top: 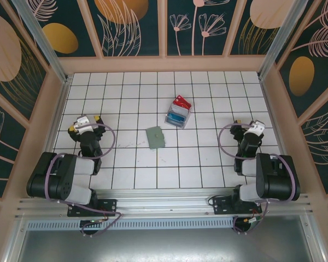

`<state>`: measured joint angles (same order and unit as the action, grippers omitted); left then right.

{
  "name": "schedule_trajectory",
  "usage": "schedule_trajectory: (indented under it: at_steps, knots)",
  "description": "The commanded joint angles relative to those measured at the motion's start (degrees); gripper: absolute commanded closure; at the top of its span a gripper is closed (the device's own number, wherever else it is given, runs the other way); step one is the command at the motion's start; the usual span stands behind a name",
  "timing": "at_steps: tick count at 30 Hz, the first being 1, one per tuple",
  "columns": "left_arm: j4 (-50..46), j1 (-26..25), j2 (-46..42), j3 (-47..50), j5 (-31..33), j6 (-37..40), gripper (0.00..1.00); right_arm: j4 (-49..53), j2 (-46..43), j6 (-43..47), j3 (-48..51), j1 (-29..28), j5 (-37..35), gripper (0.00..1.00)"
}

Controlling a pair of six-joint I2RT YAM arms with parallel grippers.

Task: Put the credit cards into the card holder
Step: Reset both arms

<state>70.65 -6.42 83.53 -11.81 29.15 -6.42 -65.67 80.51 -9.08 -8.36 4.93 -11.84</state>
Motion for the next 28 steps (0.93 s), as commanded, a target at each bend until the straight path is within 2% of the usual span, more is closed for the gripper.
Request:
schedule_trajectory:
  at_steps: [1,3,4,5,6,7,9,11,28]
  knots:
    - [9.1,1.2,1.1,2.9,-7.4,2.3,0.01,-7.5,2.1,3.2,-1.1,-1.5,5.3,0.13]
    - [19.0,1.3,5.9,4.8,-9.2,3.7,0.01,-13.3,7.5,5.5,-1.1,-1.7,10.6,0.14]
    - [15.1,1.3,4.2,3.7,-8.5,2.9,0.01,-11.5,8.7,6.2,-2.5,-1.9,10.7,0.14]
    - [7.1,1.3,3.1,0.8,-6.2,1.7,0.01,-5.1,7.0,6.1,-4.6,-1.9,10.7,0.13]
    - [6.1,1.5,4.1,-0.1,-5.2,1.3,0.01,-8.3,7.9,6.5,-4.0,-2.2,10.7,0.13]
    - [8.7,1.7,4.0,0.9,-5.5,1.4,0.01,-7.0,7.6,6.6,-4.0,-2.3,10.7,0.13]
    - [7.5,1.8,3.9,0.5,-5.6,1.5,0.01,-6.8,7.7,7.0,-4.3,-2.6,10.7,0.12]
    - [7.0,1.7,3.8,0.4,-5.8,1.4,0.01,-6.5,7.7,7.4,-4.5,-3.0,10.7,0.01]
    - [7.5,1.8,3.8,0.6,-5.9,1.5,0.01,-6.4,7.7,7.4,-4.6,-3.0,10.7,0.01]
